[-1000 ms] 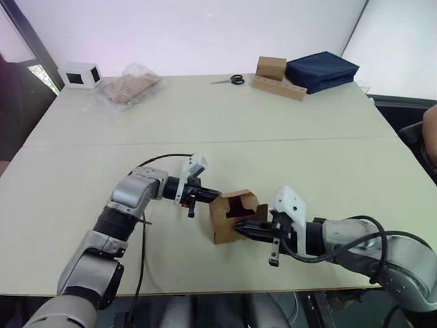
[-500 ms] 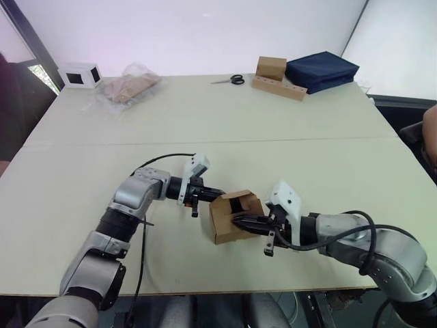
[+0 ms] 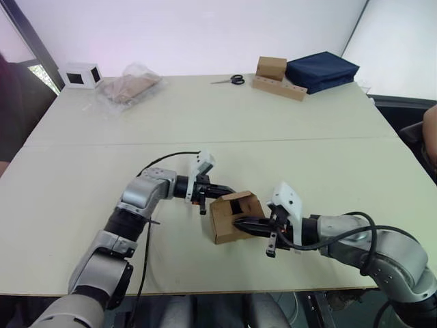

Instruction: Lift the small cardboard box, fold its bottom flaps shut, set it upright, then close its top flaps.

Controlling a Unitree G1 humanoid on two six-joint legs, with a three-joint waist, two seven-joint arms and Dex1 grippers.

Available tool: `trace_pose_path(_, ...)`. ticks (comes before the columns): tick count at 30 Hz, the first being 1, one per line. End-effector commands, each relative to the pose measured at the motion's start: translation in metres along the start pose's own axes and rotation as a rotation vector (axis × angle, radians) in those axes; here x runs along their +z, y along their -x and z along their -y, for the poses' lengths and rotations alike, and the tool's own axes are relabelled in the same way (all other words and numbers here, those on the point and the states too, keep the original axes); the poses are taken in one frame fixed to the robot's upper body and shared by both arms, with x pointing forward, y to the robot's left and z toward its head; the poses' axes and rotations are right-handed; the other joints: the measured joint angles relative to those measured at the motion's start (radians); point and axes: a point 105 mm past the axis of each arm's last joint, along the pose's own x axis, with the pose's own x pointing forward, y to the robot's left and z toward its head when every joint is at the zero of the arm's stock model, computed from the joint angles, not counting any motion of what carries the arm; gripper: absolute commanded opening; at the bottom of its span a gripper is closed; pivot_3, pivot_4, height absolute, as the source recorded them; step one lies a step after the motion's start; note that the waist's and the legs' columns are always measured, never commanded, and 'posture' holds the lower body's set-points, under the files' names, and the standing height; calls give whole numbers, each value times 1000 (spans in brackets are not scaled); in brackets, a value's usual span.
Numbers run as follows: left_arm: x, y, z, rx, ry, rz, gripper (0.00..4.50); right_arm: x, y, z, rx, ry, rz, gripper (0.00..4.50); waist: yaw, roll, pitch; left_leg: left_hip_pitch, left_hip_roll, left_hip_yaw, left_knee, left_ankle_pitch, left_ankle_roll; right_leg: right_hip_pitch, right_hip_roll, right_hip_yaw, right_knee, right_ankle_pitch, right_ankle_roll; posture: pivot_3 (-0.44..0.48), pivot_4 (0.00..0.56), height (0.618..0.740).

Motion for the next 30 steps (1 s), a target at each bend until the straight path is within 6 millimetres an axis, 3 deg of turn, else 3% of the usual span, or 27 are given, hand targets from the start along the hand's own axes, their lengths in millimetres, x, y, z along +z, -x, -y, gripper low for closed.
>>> trace_pose_path(1, 27, 32, -11, 106, -80, 66, 22, 4, 4, 5, -16, 2, 14, 0, -2, 0, 0, 0, 0, 0, 0, 0, 0, 0, 0, 0, 0, 0, 0, 0, 150, 740)
trace_pose_path(3, 35, 52, -9, 146, -96, 95, 22, 5, 5, 7, -18, 2, 21, 0, -7, 0, 0, 0, 0, 0, 0, 0, 0, -1, 0, 0, 0, 0, 0, 0, 150, 740)
trace_pose_path(6, 49, 75, 11, 128, -43, 177, 22, 7, 5, 8, -15, 0, 36, 0, -6, 0, 0, 0, 1, 0, -1, 0, 0, -1, 0, 0, 0, 0, 0, 0, 150, 740)
trace_pose_path(12, 36, 94, 61, 81, 23, 139, 22, 11, 4, 5, 21, -19, 64, 0, -3, 0, 0, 0, 0, -1, 0, 0, -1, 0, -1, 0, 0, 0, 0, 0, 150, 740)
trace_pose_path(17, 5, 89, 90, 45, 57, 23, 22, 9, 3, 4, 38, -25, 58, 0, -2, 0, 0, 0, 0, -1, -1, 0, 0, 0, -1, 0, 0, 0, 0, 0, 150, 740)
trace_pose_path(30, -14, 54, 94, 26, 57, 6, 22, 8, 2, 1, 51, -18, 52, 0, 0, 0, 0, 1, 0, 0, -1, 0, -1, 1, -1, 0, 0, 0, 0, 0, 150, 740)
